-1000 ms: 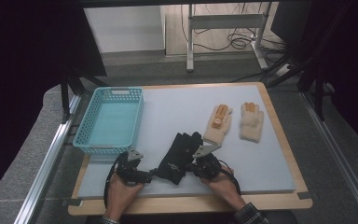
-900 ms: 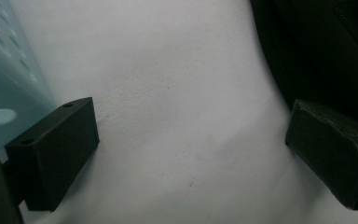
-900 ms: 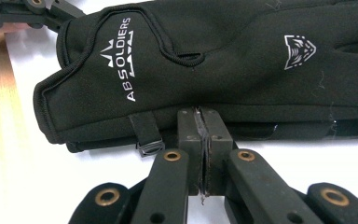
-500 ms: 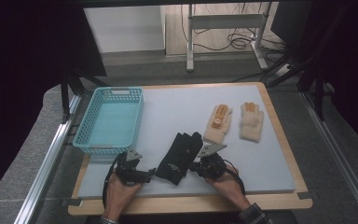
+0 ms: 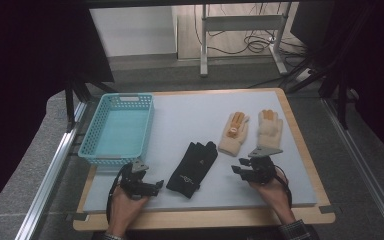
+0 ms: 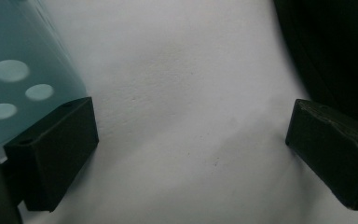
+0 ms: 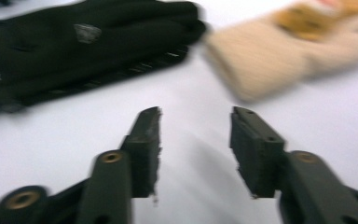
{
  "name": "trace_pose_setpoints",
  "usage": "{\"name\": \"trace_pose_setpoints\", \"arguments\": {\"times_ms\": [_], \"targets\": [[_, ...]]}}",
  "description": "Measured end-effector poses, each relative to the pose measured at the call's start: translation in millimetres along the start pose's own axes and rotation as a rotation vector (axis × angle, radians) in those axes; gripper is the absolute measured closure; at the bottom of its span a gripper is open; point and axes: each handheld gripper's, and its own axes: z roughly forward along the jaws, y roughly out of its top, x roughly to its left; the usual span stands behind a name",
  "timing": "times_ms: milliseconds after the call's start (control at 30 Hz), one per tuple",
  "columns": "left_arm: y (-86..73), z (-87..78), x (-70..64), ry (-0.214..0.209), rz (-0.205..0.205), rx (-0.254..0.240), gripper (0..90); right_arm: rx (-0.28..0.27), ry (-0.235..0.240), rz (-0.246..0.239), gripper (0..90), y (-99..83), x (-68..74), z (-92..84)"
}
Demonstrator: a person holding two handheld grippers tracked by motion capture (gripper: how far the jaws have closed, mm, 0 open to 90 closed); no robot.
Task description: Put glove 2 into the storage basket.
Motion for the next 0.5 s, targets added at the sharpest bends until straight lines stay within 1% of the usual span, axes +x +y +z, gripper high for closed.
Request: {"name": "trace_pose_setpoints", "arguments": {"times_ms": [67,100,133,200,233,267,300,367,433,500], "targets": [[-0.1,0.0,0.0,0.000,-0.001,-0.001,2.5,0.002,-0.039,0.010,42.2,-4.5,-8.5,-5.5],[-0.1,0.0,0.0,0.000,-0.001,-0.001,2.5,0.002,-0.039,0.010,42.2,-4.5,-8.5,-5.5],[-0.1,0.0,0.1,0.000,0.000,-0.001,2.5,0.005,-0.068,0.029,33.8,-10.1,-17.1,-9.4],[-0.2,0.0,0.0,0.000,0.000,-0.002,2.5,0.007,-0.096,0.035,27.8,-14.7,-22.4,-11.7],[-0.2,0.0,0.0,0.000,0.000,-0.002,2.5,0.007,-0.108,0.041,24.8,-17.4,-25.0,-12.6],[-0.2,0.0,0.0,0.000,0.000,-0.002,2.5,0.007,-0.108,0.041,24.8,-17.4,-25.0,-12.6],[-0.3,0.0,0.0,0.000,0.000,-0.002,2.5,0.014,-0.119,0.057,18.9,-23.3,-30.3,-12.7],[-0.3,0.0,0.0,0.001,0.001,-0.002,2.5,0.024,-0.135,0.065,15.8,-27.5,-32.7,-11.9],[-0.3,0.0,0.0,0.001,0.000,-0.003,2.6,0.052,-0.149,0.056,13.9,-30.2,-34.3,-8.8],[-0.3,0.0,0.0,0.000,0.000,-0.002,2.6,0.054,-0.164,0.047,13.8,-30.7,-33.2,-7.6]]}}
